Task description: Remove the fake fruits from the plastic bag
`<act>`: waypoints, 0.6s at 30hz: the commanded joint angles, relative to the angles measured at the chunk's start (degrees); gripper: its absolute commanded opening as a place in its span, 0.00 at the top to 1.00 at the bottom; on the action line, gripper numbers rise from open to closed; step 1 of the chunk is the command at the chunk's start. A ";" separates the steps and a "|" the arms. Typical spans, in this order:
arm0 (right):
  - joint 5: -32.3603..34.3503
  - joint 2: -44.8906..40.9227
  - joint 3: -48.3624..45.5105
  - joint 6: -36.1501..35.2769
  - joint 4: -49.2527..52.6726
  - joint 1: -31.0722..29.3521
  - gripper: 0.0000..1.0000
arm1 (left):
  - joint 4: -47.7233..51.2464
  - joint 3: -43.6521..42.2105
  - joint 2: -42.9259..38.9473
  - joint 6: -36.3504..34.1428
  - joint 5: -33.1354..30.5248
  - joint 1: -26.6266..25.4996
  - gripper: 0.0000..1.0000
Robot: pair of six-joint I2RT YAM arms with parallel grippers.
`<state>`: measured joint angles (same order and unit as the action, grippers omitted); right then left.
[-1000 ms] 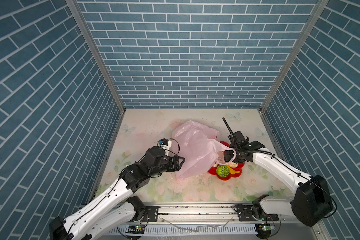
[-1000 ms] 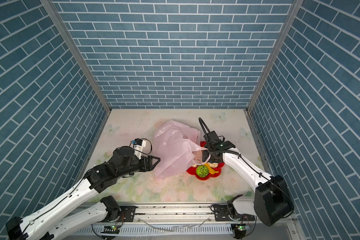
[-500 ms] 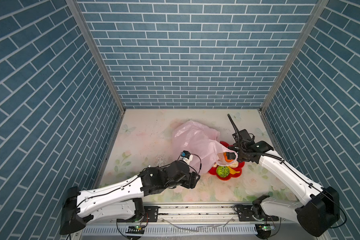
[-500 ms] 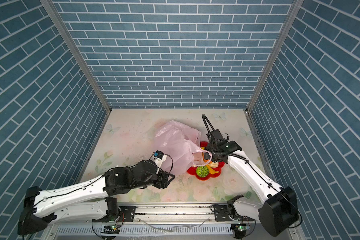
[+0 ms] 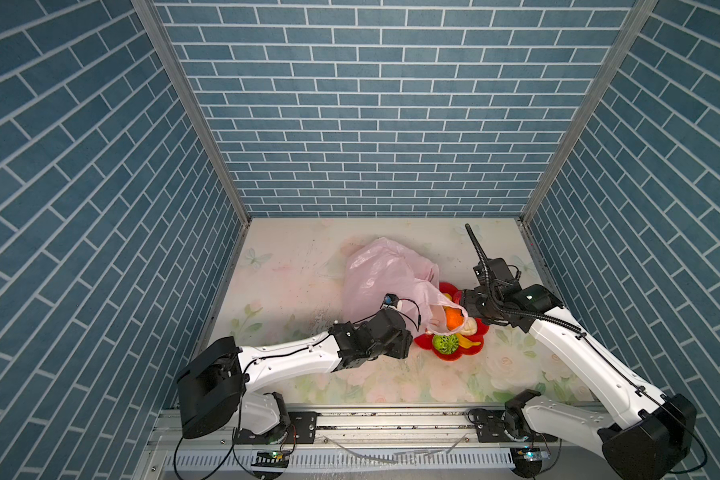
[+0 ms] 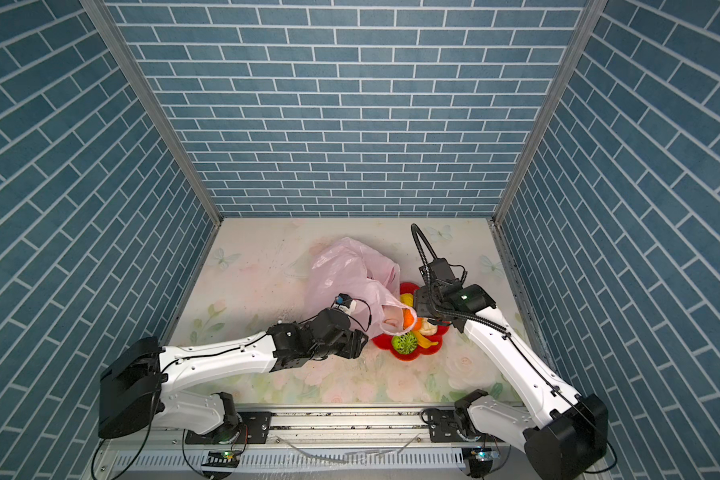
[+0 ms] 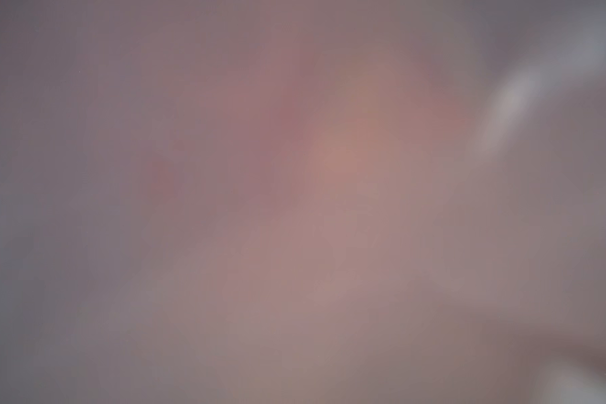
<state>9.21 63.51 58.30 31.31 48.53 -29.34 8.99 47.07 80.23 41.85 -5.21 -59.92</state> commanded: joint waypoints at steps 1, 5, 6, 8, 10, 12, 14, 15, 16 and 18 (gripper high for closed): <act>5.48 -3.10 2.14 2.30 2.32 0.43 0.30 | -0.96 -0.56 -2.97 -3.73 -5.08 6.65 0.34; 8.86 -5.76 -1.46 2.71 -0.28 1.32 0.29 | -1.17 -1.02 -6.80 -7.74 -1.22 21.33 0.31; 9.76 -6.59 -3.14 2.47 -2.16 1.81 0.28 | -1.24 -0.54 -6.09 -8.64 1.31 25.76 0.31; 10.86 -8.23 -6.76 1.68 -6.87 3.70 0.26 | -1.55 0.81 -3.71 -10.70 5.80 31.85 0.29; 13.57 -10.00 -10.87 0.79 -12.27 5.94 0.25 | -0.58 2.72 -0.86 -12.47 8.81 34.75 0.28; 14.96 -12.34 -15.17 -0.78 -18.17 9.13 0.22 | 0.51 3.18 -0.09 -13.48 10.70 34.92 0.27; 15.93 -14.49 -19.27 -1.85 -23.03 12.50 0.18 | 0.09 0.47 -2.05 -13.41 10.50 34.97 0.25; 16.93 -15.40 -21.11 -1.97 -24.72 14.33 0.15 | 0.22 -1.31 -4.04 -13.91 8.55 35.12 0.24; 17.60 -16.31 -22.95 -2.44 -26.68 16.11 0.07 | 0.28 -3.03 -6.24 -14.56 6.85 35.99 0.05; 19.10 -17.89 -26.64 -3.83 -31.95 18.75 0.01 | 0.49 -5.61 -10.23 -15.58 5.35 39.13 0.01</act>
<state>23.73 47.68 35.09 29.47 26.61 -12.91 8.34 43.88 74.61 29.04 2.02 -23.86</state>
